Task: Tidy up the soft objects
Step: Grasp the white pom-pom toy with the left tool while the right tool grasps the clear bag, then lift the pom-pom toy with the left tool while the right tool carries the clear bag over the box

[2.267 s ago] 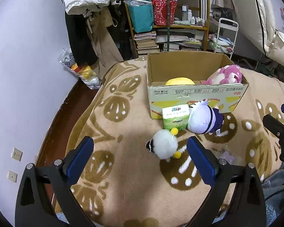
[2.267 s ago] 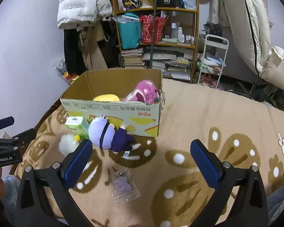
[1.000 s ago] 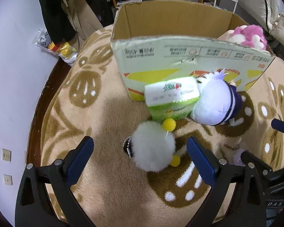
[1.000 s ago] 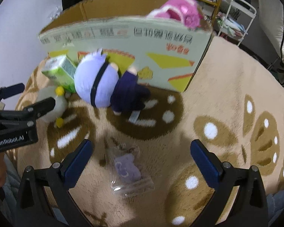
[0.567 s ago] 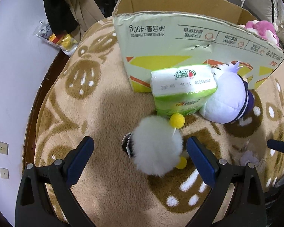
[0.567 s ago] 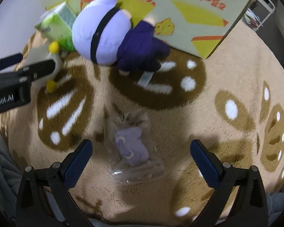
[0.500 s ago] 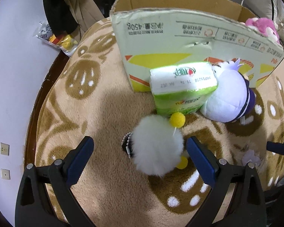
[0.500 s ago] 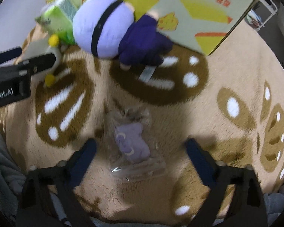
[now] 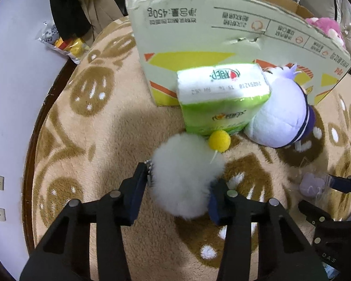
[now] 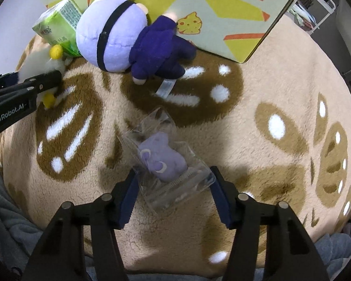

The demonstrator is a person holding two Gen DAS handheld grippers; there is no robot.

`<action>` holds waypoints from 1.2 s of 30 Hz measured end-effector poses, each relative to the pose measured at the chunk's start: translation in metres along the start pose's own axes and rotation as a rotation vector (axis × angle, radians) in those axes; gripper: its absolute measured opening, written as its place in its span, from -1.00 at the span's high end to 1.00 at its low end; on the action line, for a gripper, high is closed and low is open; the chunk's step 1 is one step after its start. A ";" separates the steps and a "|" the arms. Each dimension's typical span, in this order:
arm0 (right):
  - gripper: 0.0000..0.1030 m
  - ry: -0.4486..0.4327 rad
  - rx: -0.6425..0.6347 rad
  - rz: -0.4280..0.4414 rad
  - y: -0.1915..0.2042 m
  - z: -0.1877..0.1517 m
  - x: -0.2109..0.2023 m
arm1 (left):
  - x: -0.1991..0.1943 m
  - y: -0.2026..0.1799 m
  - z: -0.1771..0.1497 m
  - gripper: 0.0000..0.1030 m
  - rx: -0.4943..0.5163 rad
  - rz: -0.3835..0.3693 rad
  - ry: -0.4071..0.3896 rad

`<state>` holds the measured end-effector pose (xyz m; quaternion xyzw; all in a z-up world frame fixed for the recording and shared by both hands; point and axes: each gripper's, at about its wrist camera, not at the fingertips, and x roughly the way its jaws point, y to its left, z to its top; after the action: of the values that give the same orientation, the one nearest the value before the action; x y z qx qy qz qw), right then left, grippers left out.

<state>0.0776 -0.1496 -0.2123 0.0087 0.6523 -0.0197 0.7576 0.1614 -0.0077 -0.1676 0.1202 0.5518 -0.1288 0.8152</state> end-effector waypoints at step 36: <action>-0.18 -0.815 0.086 0.138 -0.019 -0.007 -0.179 | -0.165 -0.002 -0.027 0.17 -0.071 0.109 -0.512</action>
<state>0.0438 -0.1655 -0.0361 0.0758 0.2954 0.0022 0.9524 0.0782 0.0125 -0.0239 0.0846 0.3246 -0.0916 0.9376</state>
